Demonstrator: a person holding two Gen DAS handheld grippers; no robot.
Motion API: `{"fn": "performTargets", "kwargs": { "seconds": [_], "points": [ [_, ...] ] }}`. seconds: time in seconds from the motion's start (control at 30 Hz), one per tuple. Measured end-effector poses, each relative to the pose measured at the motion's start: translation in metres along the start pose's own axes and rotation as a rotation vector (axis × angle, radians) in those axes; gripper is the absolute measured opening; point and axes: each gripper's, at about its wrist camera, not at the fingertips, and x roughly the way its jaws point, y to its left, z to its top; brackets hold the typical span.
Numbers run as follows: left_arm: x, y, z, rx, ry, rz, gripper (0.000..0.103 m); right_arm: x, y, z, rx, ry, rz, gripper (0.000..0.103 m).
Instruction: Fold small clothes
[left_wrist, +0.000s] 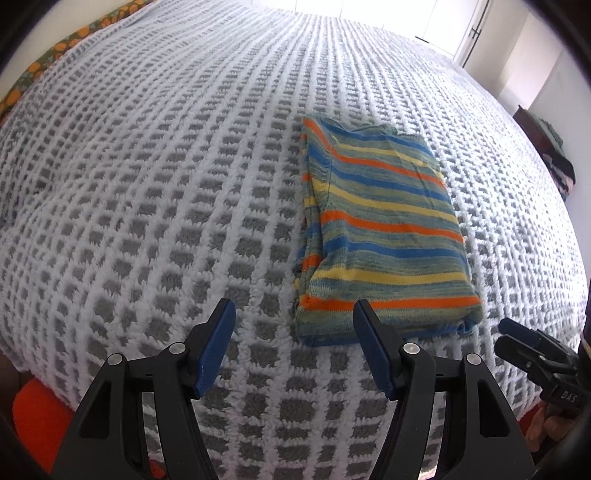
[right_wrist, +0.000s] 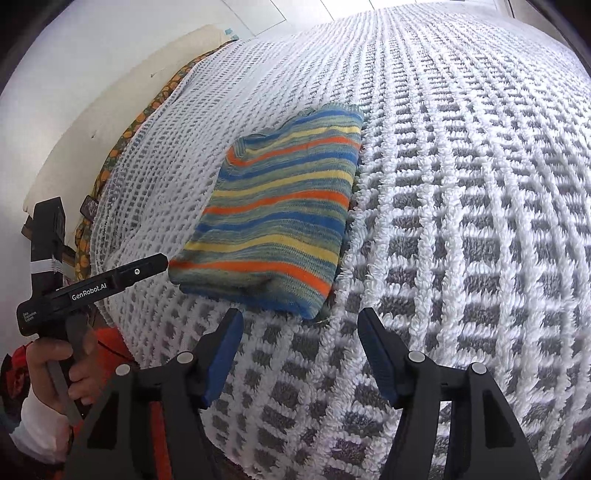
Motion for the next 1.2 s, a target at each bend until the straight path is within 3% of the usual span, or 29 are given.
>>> {"fn": "performTargets", "kwargs": {
  "seconds": [0.23, 0.37, 0.5, 0.6, 0.7, 0.93, 1.0, 1.1, 1.13, 1.17, 1.2],
  "points": [
    [0.009, 0.037, 0.006, -0.112, 0.038, -0.123, 0.071, 0.000, -0.007, 0.000, 0.046, -0.021, 0.037, 0.065],
    [0.020, 0.061, 0.041, -0.197, 0.041, -0.250, 0.072, -0.003, -0.031, 0.024, 0.124, -0.043, 0.113, 0.065],
    [0.047, 0.061, 0.086, -0.197, 0.095, -0.358, 0.081, 0.000, -0.067, 0.068, 0.281, -0.088, 0.213, 0.066],
    [0.075, 0.049, 0.106, -0.174, 0.143, -0.366, 0.081, 0.013, -0.093, 0.094, 0.418, -0.088, 0.308, 0.067],
    [0.103, 0.034, 0.115, -0.157, 0.196, -0.369, 0.081, 0.032, -0.105, 0.109, 0.476, -0.044, 0.372, 0.067],
    [0.134, 0.001, 0.116, -0.074, 0.226, -0.333, 0.081, 0.084, -0.099, 0.124, 0.418, 0.100, 0.362, 0.067],
    [0.136, -0.007, 0.116, -0.051, 0.223, -0.351, 0.079, 0.102, -0.095, 0.128, 0.378, 0.156, 0.321, 0.066],
    [0.143, -0.017, 0.117, -0.042, 0.232, -0.341, 0.067, 0.120, -0.087, 0.131, 0.330, 0.178, 0.281, 0.065],
    [0.144, -0.021, 0.116, -0.038, 0.232, -0.329, 0.049, 0.124, -0.082, 0.133, 0.312, 0.179, 0.283, 0.055],
    [0.143, -0.025, 0.115, -0.031, 0.233, -0.338, 0.018, 0.127, -0.075, 0.135, 0.282, 0.183, 0.274, 0.042],
    [0.140, -0.031, 0.113, -0.026, 0.229, -0.329, 0.018, 0.128, -0.066, 0.139, 0.234, 0.191, 0.238, 0.018]
  ]
}}
